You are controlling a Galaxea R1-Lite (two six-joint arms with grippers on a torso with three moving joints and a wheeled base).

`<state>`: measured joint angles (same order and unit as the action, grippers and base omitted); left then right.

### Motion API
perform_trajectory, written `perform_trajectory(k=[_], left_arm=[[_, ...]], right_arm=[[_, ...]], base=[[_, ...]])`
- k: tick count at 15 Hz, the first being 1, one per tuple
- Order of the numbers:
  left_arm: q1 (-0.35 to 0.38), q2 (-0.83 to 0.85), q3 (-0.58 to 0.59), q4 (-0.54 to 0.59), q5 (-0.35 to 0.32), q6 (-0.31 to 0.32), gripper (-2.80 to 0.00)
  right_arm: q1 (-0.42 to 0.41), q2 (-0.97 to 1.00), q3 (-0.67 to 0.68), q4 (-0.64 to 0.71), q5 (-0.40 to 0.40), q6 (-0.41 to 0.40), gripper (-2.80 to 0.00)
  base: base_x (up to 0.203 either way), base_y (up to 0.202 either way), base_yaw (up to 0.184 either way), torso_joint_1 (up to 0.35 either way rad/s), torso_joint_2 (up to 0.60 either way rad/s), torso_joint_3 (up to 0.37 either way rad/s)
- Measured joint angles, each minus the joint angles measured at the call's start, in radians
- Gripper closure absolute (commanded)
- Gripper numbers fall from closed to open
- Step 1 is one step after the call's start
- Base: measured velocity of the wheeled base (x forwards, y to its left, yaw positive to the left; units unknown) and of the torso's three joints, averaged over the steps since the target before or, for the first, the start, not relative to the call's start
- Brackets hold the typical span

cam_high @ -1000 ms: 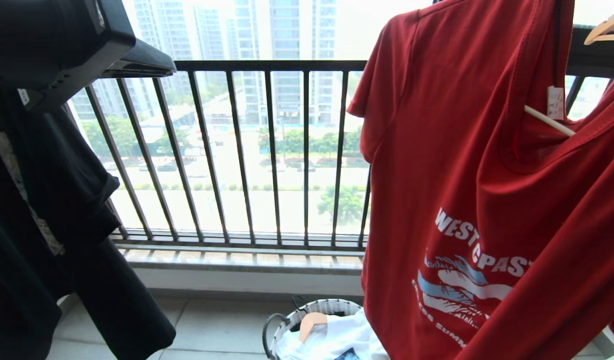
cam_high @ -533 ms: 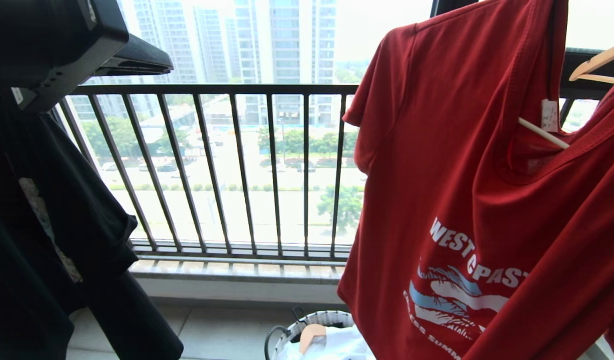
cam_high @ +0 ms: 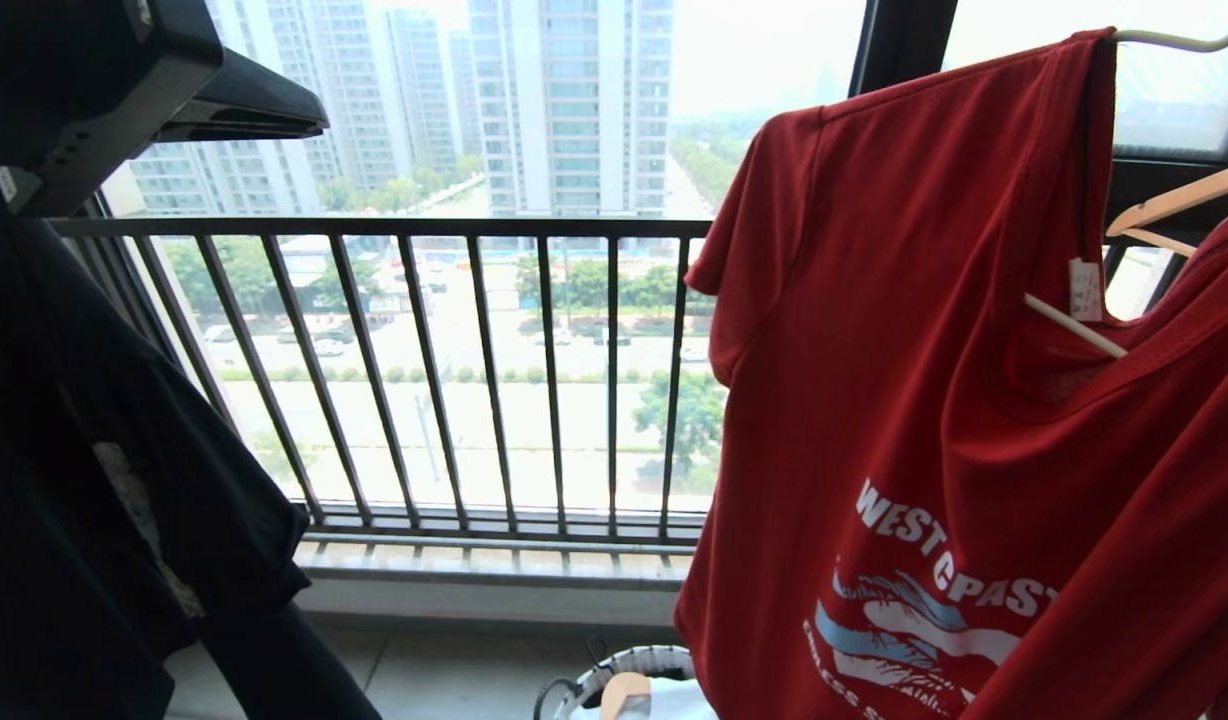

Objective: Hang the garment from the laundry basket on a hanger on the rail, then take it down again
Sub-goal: Hang the clothes rack on the clothesline

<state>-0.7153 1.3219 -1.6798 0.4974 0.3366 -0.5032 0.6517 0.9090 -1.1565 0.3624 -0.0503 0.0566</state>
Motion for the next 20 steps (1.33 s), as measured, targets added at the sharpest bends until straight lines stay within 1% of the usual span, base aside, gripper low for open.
perform_trajectory(k=[3,8,14,17,20], left_arm=[[-0.002,-0.027,0.002,0.0,-0.001,0.0,0.0],[-0.004,-0.063,0.003,0.0,-0.002,0.0,0.0],[-0.004,-0.082,0.003,0.0,-0.002,0.0,0.0],[-0.004,-0.088,0.003,0.0,-0.001,0.001,0.0],[-0.004,-0.091,0.003,0.0,-0.001,0.0,0.0]], right_arm=[[0.0,-0.013,0.043,-0.003,0.001,0.003,0.0],[0.0,-0.034,0.094,-0.003,0.002,0.001,0.0],[0.0,-0.046,0.109,-0.004,0.004,0.001,0.0],[0.0,-0.049,0.11,-0.005,0.004,0.001,0.0],[0.0,-0.051,0.11,-0.008,0.008,0.008,0.0]], base=[[0.0,0.0,0.0,0.258,-0.55,-0.297],[0.0,0.0,0.0,0.173,-0.36,-0.195],[0.0,0.0,0.0,0.158,-0.33,-0.174],[0.0,0.0,0.0,0.14,-0.3,-0.152],[0.0,0.0,0.0,0.0,0.0,0.0]])
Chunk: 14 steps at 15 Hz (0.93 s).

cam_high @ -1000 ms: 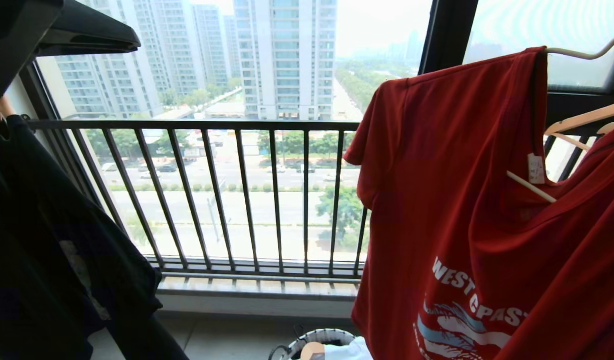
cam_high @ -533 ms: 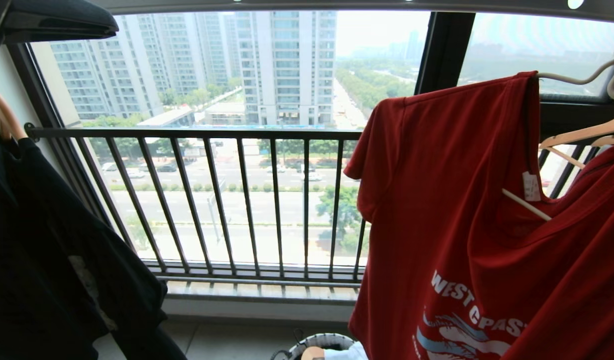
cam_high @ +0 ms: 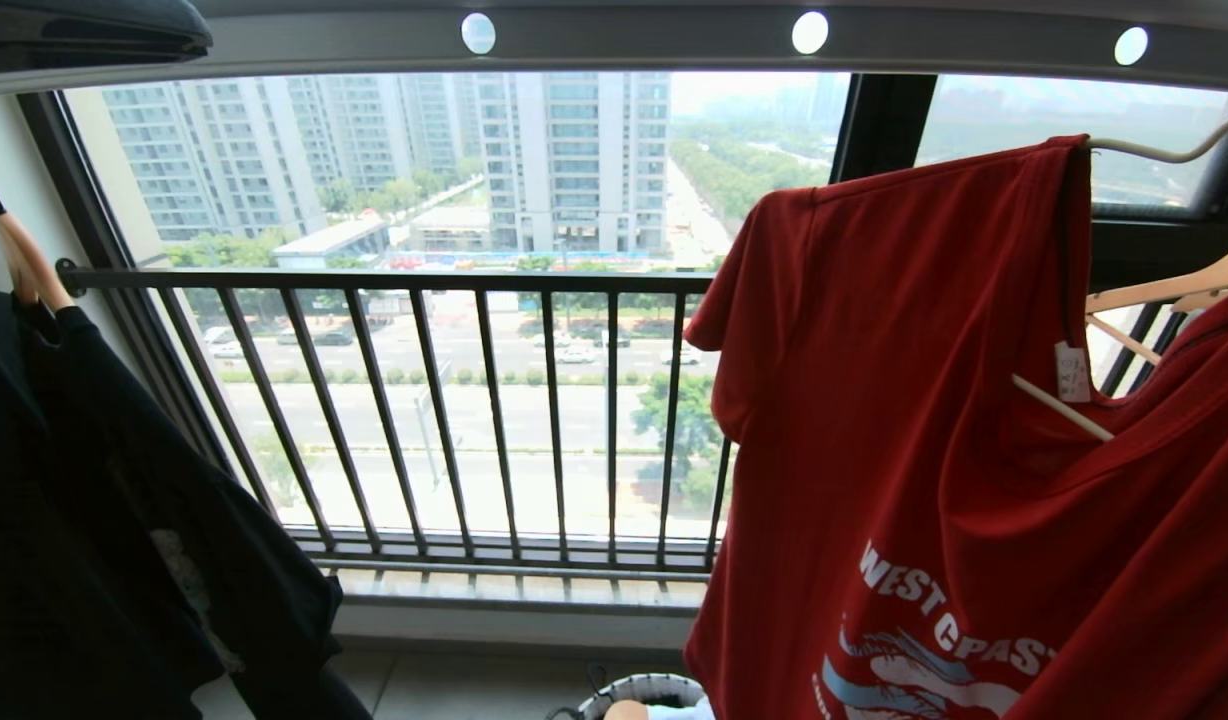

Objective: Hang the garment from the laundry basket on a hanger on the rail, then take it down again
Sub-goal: Hang the clothes rack on the clothesline

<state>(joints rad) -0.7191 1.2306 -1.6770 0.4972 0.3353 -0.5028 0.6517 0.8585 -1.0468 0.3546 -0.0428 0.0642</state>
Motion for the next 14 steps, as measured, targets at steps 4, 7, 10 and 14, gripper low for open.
perform_trajectory(k=[4,7,10,14], left_arm=[[0.001,-0.008,-0.003,0.0,0.001,0.0,0.0],[0.001,-0.016,-0.004,0.0,0.002,0.0,0.0],[0.003,-0.023,-0.004,0.0,0.002,0.001,0.0],[0.005,-0.032,0.002,0.0,0.003,0.018,0.0]], right_arm=[[0.002,0.017,0.004,-0.033,0.023,0.031,0.0],[0.028,0.072,0.024,-0.092,0.027,0.085,0.0],[0.069,0.138,0.037,-0.177,0.026,0.097,0.0],[0.093,0.255,0.036,-0.303,0.022,0.1,0.0]], base=[[0.0,0.0,0.0,0.0,0.0,0.0],[0.0,0.0,0.0,0.0,0.0,0.0],[0.0,0.0,0.0,0.0,0.0,0.0],[0.0,0.0,0.0,0.0,0.0,0.0]])
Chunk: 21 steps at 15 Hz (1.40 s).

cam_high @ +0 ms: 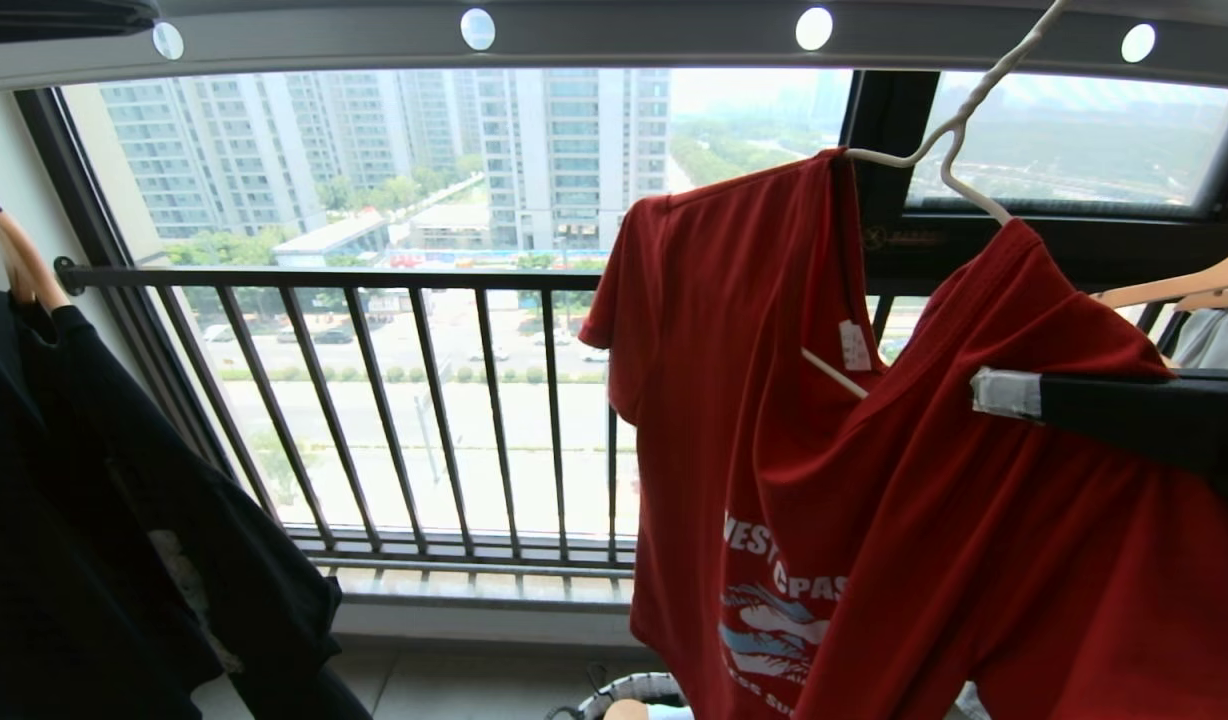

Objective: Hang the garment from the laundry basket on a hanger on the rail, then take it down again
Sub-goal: Hang the clothes rack on the clothesline

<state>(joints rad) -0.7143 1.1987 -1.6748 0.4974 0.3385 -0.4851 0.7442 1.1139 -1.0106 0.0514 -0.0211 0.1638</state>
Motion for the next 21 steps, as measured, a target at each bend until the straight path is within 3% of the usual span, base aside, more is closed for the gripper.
perform_trajectory(k=[6,21], left_arm=[[-0.001,0.003,0.016,0.003,0.001,0.024,0.0],[0.0,-0.004,0.032,0.001,0.001,0.044,0.0]], right_arm=[[0.001,0.142,-0.004,-0.114,-0.031,0.001,0.0],[-0.091,0.249,-0.105,-0.112,-0.067,-0.006,0.0]], base=[[0.0,0.0,0.0,0.0,0.0,0.0],[0.0,0.0,0.0,0.0,0.0,0.0]])
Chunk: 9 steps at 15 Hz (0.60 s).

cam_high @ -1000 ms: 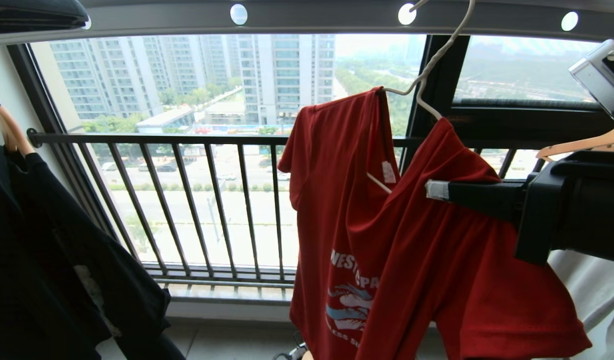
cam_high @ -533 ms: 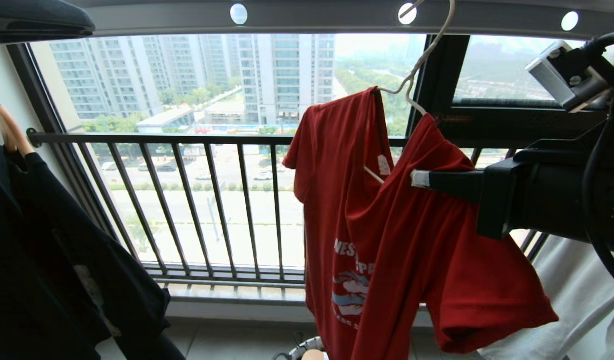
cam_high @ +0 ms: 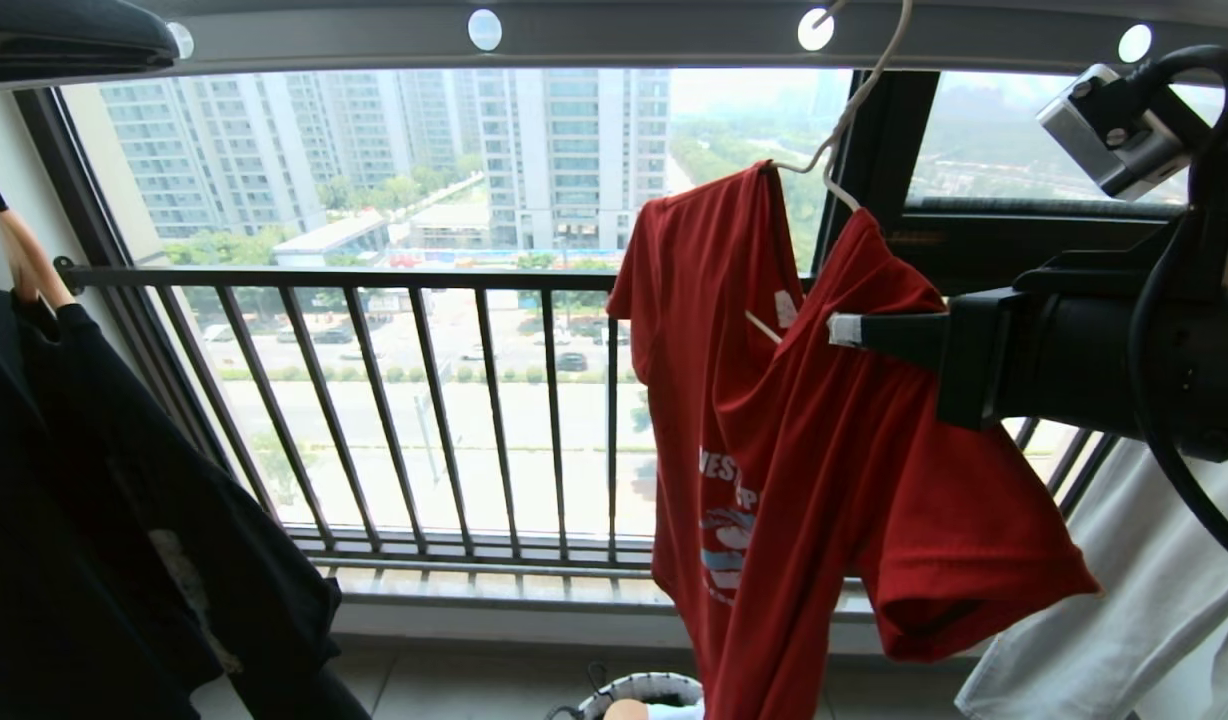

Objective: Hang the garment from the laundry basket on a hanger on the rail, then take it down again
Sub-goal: Hang the clothes rack on the clothesline

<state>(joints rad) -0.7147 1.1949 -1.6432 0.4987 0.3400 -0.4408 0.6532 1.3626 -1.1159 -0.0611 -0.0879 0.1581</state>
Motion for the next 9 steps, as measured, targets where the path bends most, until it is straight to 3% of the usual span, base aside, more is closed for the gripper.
perform_trajectory(k=[9], left_arm=[[0.0,-0.024,0.013,-0.001,0.0,0.026,0.0]], right_arm=[[-0.007,0.059,-0.014,0.008,0.0,-0.001,0.0]], base=[[0.0,0.0,0.0,0.0,0.0,0.0]])
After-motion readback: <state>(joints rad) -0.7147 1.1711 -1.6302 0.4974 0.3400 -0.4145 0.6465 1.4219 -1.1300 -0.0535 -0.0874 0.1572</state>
